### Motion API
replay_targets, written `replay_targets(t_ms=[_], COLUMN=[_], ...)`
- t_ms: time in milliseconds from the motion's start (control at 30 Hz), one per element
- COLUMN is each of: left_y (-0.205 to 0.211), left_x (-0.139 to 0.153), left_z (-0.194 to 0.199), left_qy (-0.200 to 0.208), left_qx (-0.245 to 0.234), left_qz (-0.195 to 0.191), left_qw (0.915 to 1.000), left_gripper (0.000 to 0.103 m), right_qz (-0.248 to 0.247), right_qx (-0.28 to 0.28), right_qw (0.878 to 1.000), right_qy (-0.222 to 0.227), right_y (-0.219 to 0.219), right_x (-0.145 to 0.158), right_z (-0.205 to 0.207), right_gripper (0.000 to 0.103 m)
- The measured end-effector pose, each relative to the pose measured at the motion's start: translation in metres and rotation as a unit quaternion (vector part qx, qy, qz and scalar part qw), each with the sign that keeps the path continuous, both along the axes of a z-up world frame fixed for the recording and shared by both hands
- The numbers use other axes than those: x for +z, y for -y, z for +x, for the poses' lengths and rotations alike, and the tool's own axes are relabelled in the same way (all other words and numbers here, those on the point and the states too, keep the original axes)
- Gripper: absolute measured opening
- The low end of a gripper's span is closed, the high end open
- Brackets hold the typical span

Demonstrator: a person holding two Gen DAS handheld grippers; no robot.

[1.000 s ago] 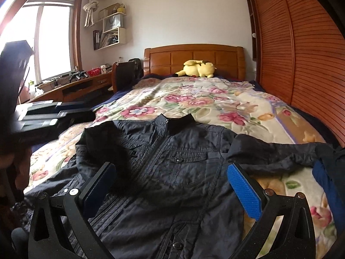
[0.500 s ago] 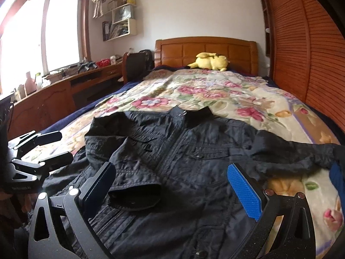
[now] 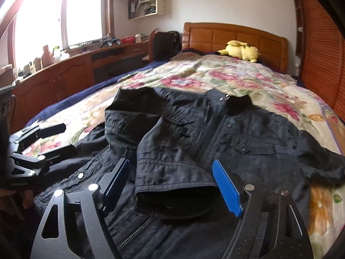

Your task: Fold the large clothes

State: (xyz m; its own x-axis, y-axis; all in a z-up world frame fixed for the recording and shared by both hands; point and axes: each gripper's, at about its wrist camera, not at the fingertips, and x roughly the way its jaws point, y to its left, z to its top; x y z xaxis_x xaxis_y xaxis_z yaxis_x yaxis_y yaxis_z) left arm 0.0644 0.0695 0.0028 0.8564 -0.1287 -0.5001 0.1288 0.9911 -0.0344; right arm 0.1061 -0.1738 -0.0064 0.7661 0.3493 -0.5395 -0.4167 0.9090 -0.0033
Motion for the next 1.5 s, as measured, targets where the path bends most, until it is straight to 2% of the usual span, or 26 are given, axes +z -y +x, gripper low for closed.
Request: replay_targets(t_ms=[167,400,433,567,633,733,967,1100,1233,1367,1500], left_y=[-0.005,-0.017,-0.018,-0.017,-0.017,-0.015,-0.007,0.001,0.015,0.026,0.037], left_x=[-0.003,-0.01,-0.01,-0.013,-0.014,-0.015,-0.013,-0.01,-0.006,-0.005,-0.006], left_z=[-0.01,-0.013,-0.012,-0.01,-0.011,-0.011,-0.008,-0.007,-0.007,-0.003,0.0], left_qy=[0.008,0.003,0.0,-0.006,-0.006,-0.006,-0.008,-0.01,-0.003,-0.001,-0.003], left_qx=[0.001,0.001,0.001,0.002,0.003,0.002,0.003,-0.01,-0.017,-0.023,-0.029], left_qz=[0.01,-0.006,-0.008,-0.011,-0.009,-0.003,0.007,-0.006,0.001,0.003,0.009], left_qw=[0.9999,1.0,1.0,0.9999,0.9999,1.0,0.9999,0.9999,0.9999,0.9997,0.9995], left_gripper=[0.08,0.08,0.08,0.08,0.08,0.08,0.08,0.08,0.08,0.08,0.08], right_qz=[-0.023,-0.059,-0.065,-0.082,-0.083,-0.084,-0.038,-0.007,0.006,0.002,-0.029], right_qx=[0.025,0.042,0.04,0.04,0.046,0.048,-0.005,-0.042,-0.072,-0.105,-0.163], right_qw=[0.999,0.996,0.996,0.995,0.994,0.995,0.999,0.999,0.997,0.994,0.986], right_qy=[-0.023,-0.047,-0.048,-0.05,-0.049,-0.038,0.002,0.02,0.032,0.037,0.034], right_y=[-0.017,-0.027,-0.027,-0.03,-0.031,-0.031,0.008,0.038,0.062,0.079,0.093], right_x=[-0.015,-0.028,-0.029,-0.032,-0.031,-0.027,-0.005,0.007,0.012,0.013,0.007], right_z=[0.009,0.015,0.017,0.022,0.022,0.02,0.007,-0.001,-0.01,-0.018,-0.018], right_gripper=[0.08,0.077,0.071,0.033,0.022,0.015,0.011,0.011,0.011,0.011,0.011])
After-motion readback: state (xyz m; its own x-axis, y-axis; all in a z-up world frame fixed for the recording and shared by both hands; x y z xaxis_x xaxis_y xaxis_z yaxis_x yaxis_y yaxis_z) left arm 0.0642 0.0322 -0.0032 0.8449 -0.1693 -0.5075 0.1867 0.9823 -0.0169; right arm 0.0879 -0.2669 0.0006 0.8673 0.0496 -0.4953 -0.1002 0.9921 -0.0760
